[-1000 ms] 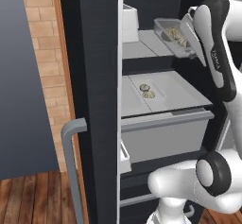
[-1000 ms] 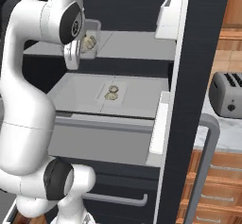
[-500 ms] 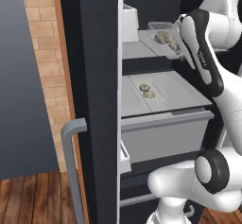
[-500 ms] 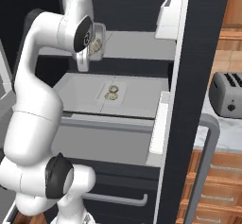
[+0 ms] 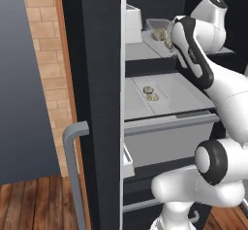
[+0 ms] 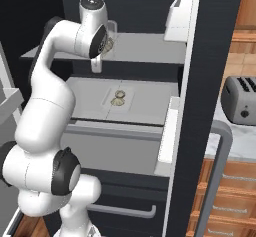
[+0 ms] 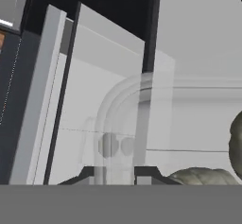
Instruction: Place two dumplings into each of the tupperware containers and then place the containers in the fridge.
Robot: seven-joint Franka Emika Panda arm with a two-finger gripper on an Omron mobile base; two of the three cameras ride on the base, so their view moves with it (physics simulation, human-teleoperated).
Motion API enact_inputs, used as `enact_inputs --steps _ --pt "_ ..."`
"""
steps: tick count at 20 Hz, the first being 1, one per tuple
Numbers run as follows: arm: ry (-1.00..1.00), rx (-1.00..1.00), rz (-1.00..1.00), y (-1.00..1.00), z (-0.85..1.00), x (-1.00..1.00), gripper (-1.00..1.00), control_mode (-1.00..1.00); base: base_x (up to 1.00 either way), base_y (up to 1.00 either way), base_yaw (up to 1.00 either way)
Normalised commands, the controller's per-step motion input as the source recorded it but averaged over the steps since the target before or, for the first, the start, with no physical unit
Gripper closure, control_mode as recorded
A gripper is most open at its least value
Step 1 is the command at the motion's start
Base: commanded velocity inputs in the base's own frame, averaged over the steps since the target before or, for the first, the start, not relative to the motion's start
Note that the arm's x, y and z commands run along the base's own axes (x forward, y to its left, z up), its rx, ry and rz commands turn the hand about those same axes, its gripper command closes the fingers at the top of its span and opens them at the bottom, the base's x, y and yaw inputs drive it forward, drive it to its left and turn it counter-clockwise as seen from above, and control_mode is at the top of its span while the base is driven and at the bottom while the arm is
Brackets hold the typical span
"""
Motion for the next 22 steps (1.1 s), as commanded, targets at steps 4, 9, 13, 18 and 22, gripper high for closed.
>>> enact_inputs --steps 4,9,13,18,22 --pt "0.01 0.00 0.01 0.04 -0.07 0.74 1.00 -1.00 0.00 0.00 0.00" --pt "0.00 0.00 0.01 0.04 -0.26 0.66 1.00 -1.00 0.00 0.00 0.00" --pt "0.00 0.00 0.00 0.01 -0.16 0.50 1.00 -1.00 0.00 0.00 0.00" --pt "0.00 0.00 0.00 0.00 -0.03 0.40 -1.00 -1.00 0.00 0.00 0.00" --pt "0.00 0.00 0.00 0.00 0.00 0.03 -1.00 -1.00 0.00 0.00 0.00"
